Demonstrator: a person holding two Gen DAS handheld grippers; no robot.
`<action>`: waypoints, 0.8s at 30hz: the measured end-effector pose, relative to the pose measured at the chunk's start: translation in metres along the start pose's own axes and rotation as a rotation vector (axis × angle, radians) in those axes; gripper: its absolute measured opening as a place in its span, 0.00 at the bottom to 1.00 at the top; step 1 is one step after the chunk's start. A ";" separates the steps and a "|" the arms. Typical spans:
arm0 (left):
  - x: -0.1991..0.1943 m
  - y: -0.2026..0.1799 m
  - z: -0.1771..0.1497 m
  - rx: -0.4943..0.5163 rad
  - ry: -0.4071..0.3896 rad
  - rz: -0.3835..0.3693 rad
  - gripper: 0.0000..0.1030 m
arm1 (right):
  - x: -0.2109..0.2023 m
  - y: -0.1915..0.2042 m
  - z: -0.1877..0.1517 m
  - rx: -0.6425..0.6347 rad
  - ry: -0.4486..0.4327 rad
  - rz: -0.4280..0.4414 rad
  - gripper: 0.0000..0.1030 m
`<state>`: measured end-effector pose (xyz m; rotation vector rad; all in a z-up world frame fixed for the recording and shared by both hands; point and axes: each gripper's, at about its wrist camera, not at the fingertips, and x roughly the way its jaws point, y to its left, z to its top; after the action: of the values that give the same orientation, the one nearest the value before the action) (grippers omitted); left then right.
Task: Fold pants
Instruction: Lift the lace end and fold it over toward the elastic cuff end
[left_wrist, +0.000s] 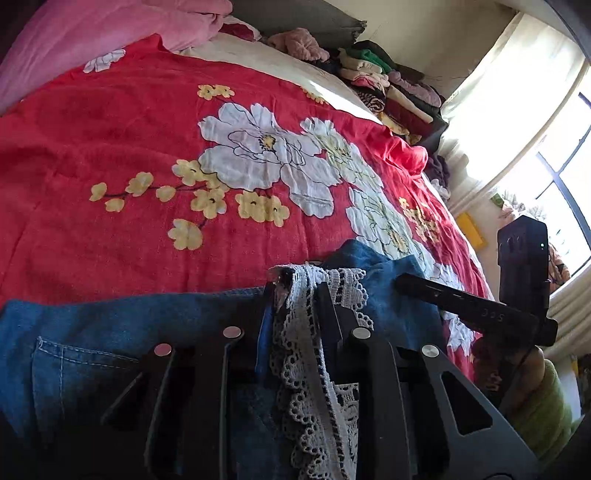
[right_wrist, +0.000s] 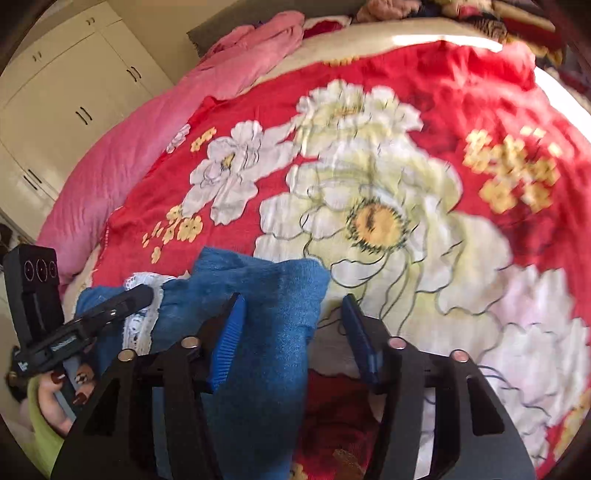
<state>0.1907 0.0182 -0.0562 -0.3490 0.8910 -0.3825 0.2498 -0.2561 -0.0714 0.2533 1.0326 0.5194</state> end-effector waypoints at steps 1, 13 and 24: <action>-0.002 -0.006 0.000 0.030 -0.011 0.014 0.12 | -0.005 0.000 -0.002 -0.016 -0.021 0.001 0.14; -0.008 -0.006 -0.003 0.065 -0.033 0.072 0.28 | -0.020 0.018 -0.016 -0.153 -0.106 -0.211 0.25; -0.077 -0.006 -0.025 0.063 -0.098 0.092 0.62 | -0.100 0.036 -0.053 -0.179 -0.183 -0.199 0.55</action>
<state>0.1259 0.0448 -0.0155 -0.2658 0.7945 -0.3051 0.1527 -0.2798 -0.0072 0.0373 0.8175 0.3970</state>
